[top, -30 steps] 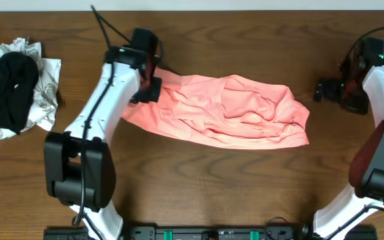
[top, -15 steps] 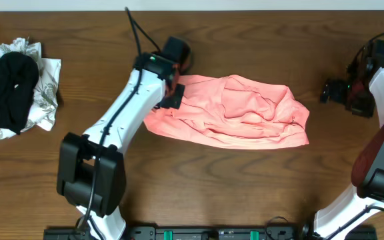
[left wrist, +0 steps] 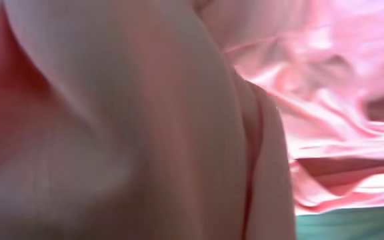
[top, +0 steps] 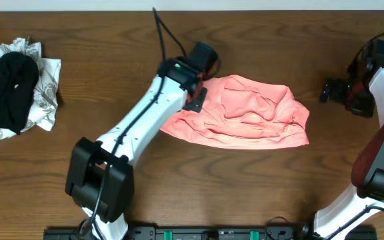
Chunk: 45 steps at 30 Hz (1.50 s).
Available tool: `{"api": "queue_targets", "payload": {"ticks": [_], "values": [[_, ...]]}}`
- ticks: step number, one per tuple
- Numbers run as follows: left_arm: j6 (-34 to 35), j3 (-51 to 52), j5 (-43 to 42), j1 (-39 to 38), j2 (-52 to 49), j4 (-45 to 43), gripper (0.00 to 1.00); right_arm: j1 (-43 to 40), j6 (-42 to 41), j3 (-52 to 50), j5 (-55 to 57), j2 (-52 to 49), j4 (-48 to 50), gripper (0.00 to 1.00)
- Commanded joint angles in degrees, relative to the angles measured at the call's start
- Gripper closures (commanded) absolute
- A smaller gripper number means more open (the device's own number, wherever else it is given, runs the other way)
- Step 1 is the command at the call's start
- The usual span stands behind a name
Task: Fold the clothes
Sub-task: 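Fold the left end rightward over the band with the left gripper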
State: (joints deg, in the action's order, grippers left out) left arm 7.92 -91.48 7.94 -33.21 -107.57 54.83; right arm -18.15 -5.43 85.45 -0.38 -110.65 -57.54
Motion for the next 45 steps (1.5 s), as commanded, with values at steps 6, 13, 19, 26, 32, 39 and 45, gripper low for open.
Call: {"api": "queue_targets", "payload": {"ticks": [6,13,19,26,32,39,45], "values": [[1.0,-1.2,0.9,-4.0,0.2,-3.2,0.93,-0.3,-0.5,-0.1,0.3,0.5,0.5,0.01],[1.0,-0.9,0.0,-4.3,-3.0,-4.6,0.88,-0.3,-0.6,-0.2,0.3,0.5,0.5,0.01],[1.0,-0.9,0.0,-5.3,-4.7,-5.0,0.87,-0.3,-0.6,-0.2,0.3,0.5,0.5,0.01],[1.0,-0.9,0.0,-5.3,-4.7,-5.8,0.88,-0.3,-0.6,-0.2,0.1,0.5,0.3,0.01],[1.0,-0.9,0.1,-5.3,-4.8,-6.2,0.88,-0.3,-0.6,-0.2,0.1,0.5,0.3,0.01],[1.0,-0.9,0.1,-5.3,-4.8,-6.1,0.88,-0.2,-0.6,-0.2,-0.3,0.5,0.3,0.01],[1.0,-0.9,0.1,-5.3,-4.8,-6.1,0.88,-0.2,-0.6,-0.2,-0.4,0.5,0.3,0.01]]}}
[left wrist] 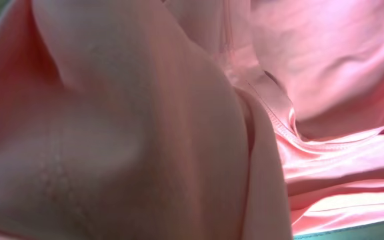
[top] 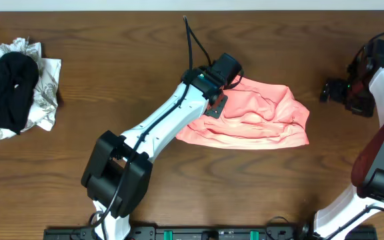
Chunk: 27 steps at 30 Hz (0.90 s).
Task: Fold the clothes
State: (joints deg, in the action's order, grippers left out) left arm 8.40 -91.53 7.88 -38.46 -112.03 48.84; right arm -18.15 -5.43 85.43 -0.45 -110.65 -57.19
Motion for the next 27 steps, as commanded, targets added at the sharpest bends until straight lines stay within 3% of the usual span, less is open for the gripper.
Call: {"api": "queue_targets", "payload": {"ticks": [1,25,27], "values": [[0.5,-0.8,0.2,0.0,-0.3,-0.2,0.88,-0.2,-0.6,-0.2,-0.4,0.5,0.0,0.01],[0.5,-0.4,0.3,0.0,-0.3,-0.1,0.88,-0.2,-0.5,-0.2,-1.3,0.5,-0.1,0.01],[0.5,-0.4,0.3,-0.2,-0.3,-0.2,0.83,-0.2,-0.5,-0.2,-1.3,0.5,-0.1,0.01]]}}
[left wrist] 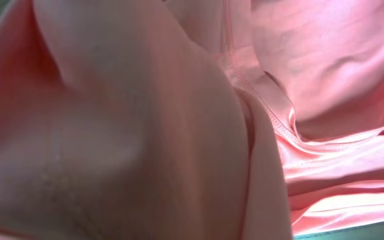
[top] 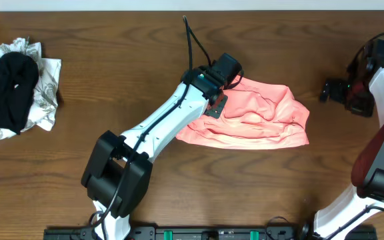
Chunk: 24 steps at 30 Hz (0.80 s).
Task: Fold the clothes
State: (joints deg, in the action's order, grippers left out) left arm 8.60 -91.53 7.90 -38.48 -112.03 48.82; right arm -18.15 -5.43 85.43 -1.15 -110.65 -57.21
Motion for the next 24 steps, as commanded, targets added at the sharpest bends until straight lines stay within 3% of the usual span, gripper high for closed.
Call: {"api": "queue_targets", "payload": {"ticks": [1,3,12,19,24], "values": [[0.3,-0.4,0.2,-0.2,-0.3,-0.3,0.79,-0.2,-0.5,-0.2,-0.6,0.5,-0.1,0.01],[0.3,-0.4,-1.7,-0.3,-0.3,-0.9,0.75,-0.2,-0.5,-0.2,-0.6,0.5,-0.1,0.01],[0.3,-0.4,-15.0,-0.9,-0.3,-6.4,0.36,-0.2,-0.5,-0.2,-0.6,0.5,-0.2,0.01],[0.3,-0.7,-16.0,-0.7,-0.3,-7.6,0.34,-0.2,-0.5,-0.2,-0.6,0.5,-0.2,0.01],[0.8,-0.7,-10.3,-0.3,-0.3,-6.1,0.34,-0.2,-0.5,-0.5,-0.6,0.5,-0.2,0.01]]}}
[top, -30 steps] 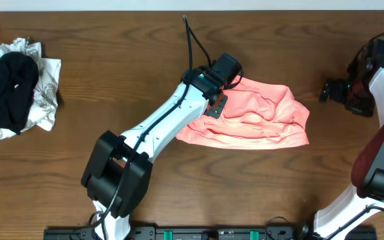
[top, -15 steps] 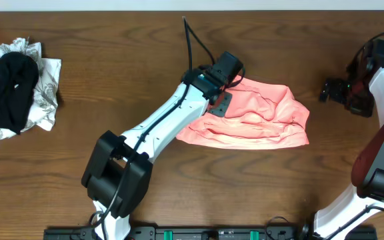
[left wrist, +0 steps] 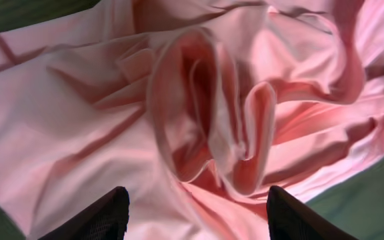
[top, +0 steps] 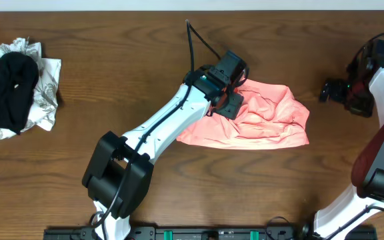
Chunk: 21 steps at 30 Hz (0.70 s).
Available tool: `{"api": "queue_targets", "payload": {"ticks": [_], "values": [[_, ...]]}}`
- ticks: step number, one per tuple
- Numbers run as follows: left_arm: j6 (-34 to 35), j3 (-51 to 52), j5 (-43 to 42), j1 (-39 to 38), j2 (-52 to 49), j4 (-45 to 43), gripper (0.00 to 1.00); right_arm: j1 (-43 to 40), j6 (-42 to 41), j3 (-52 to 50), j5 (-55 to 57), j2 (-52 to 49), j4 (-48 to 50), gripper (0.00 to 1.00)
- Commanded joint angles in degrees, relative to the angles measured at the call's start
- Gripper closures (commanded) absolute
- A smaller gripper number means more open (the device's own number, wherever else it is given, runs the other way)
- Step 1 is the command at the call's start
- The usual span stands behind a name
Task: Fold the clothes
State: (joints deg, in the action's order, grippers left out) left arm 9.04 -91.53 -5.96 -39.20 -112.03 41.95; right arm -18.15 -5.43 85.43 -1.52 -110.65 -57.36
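Observation:
A pink garment (top: 269, 123) lies crumpled on the wooden table (top: 179, 193), right of centre. My left gripper (top: 232, 101) hovers over its upper left part. In the left wrist view the left gripper (left wrist: 195, 200) is open. Its two dark fingertips (left wrist: 109, 213) stand wide apart above the pink garment (left wrist: 79, 133), where a bunch of looped folds rises with nothing between the fingers. My right gripper (top: 333, 89) rests at the far right of the table, away from the cloth; its jaws are too small and dark to read.
A heap of black and white-patterned clothes (top: 12, 87) sits at the table's left edge. The left arm's black cable (top: 199, 40) arches over the back of the table. The right arm's base (top: 379, 167) stands at the right side.
My left gripper was shut on pink fabric that filled its camera. Now it is open and slightly farther right, and the let-go fabric lies in a bunch of folds below it.
At first my left gripper held the garment's left edge, the cloth reaching farther left. Then it was farther right with that edge over the garment, making it narrower, and stayed there. Now the edge is let go. The right arm has not moved.

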Motion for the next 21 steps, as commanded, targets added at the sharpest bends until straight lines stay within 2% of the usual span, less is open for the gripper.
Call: {"api": "queue_targets", "payload": {"ticks": [1,2,6,11,15,21], "values": [[1.3,-0.7,4.6,0.4,-0.3,1.3,0.34,-0.2,-0.5,-0.5,-0.2,0.5,0.0,0.01],[2.1,-0.7,5.3,0.4,-0.3,1.9,0.35,-0.2,-0.5,-0.6,-0.2,0.5,0.1,0.01],[2.5,-0.5,5.6,0.4,-0.3,2.7,0.52,-0.2,-0.5,-0.8,-0.2,0.5,0.2,0.01],[2.7,-0.1,9.2,0.4,-1.5,1.5,0.64,-0.2,-0.5,-0.8,-0.3,0.5,0.2,0.01],[2.7,-0.1,13.4,0.4,-4.5,-0.7,0.94,-0.2,-0.5,-0.8,-0.3,0.5,0.2,0.01],[2.8,-0.1,13.3,0.4,-7.5,-4.4,0.94,-0.2,-0.5,-0.8,-0.3,0.5,0.2,0.01]]}}
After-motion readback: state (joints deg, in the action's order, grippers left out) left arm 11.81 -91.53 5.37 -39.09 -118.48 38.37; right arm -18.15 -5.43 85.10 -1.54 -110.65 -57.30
